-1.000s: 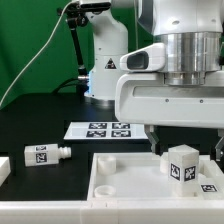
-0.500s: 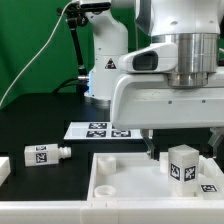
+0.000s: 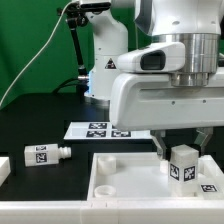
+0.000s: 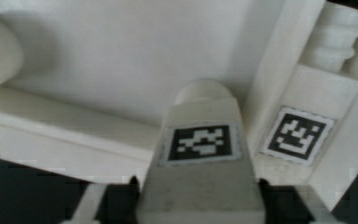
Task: Assemble one leg
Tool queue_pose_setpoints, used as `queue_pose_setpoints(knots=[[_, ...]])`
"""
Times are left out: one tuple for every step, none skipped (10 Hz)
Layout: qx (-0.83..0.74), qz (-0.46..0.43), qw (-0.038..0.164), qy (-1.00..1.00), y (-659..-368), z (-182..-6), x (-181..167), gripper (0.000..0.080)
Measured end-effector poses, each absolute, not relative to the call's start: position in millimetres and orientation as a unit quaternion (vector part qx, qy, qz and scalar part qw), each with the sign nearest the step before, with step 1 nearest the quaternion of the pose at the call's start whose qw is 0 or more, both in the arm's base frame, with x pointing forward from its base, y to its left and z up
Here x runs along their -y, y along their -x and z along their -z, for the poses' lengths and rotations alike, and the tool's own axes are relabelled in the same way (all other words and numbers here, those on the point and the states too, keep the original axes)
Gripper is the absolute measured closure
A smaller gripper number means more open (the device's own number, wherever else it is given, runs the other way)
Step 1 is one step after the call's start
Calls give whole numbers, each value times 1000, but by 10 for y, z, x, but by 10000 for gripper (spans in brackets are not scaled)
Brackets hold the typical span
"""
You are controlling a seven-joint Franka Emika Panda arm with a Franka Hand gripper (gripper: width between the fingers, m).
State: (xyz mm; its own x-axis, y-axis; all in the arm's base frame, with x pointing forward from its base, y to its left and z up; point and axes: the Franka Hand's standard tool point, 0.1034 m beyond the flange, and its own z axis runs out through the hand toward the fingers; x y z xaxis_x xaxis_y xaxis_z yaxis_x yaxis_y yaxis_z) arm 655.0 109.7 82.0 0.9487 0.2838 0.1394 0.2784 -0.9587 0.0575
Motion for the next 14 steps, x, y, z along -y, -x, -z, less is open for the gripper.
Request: queue_pose_setpoints(knots=[[-135,-74,18,-988,-6550,-822,-1100,515],[-135,-74,18,-988,-6551,-822,-1100,515],[-110,-74,15,-991,-6551,-822,-1103,515],[-68,-75,11,-995,-6550,-822,-1105,515],[-21,-75,6,-997,-6550,-822,-1104,515],[40,-74,-3,-996,-6547,-821,-1103,515],[99,-73,-9,-992,-6538,-818,-1114,515],[155,-72,-14,-985,-6534,-816,-1122,515],[202,-71,-17,-977,-6533,-814,-1108,515],[254,-70,-18,-965,-6529,-812,-1094,515],[296,-71,-17,-953,-6526,-810,-1059,514],[338,-72,-16,-938,-6523,-809,-1010,508],[356,-72,-12,-932,-6517,-812,-979,508],[381,-70,-6,-922,-6506,-815,-926,505]])
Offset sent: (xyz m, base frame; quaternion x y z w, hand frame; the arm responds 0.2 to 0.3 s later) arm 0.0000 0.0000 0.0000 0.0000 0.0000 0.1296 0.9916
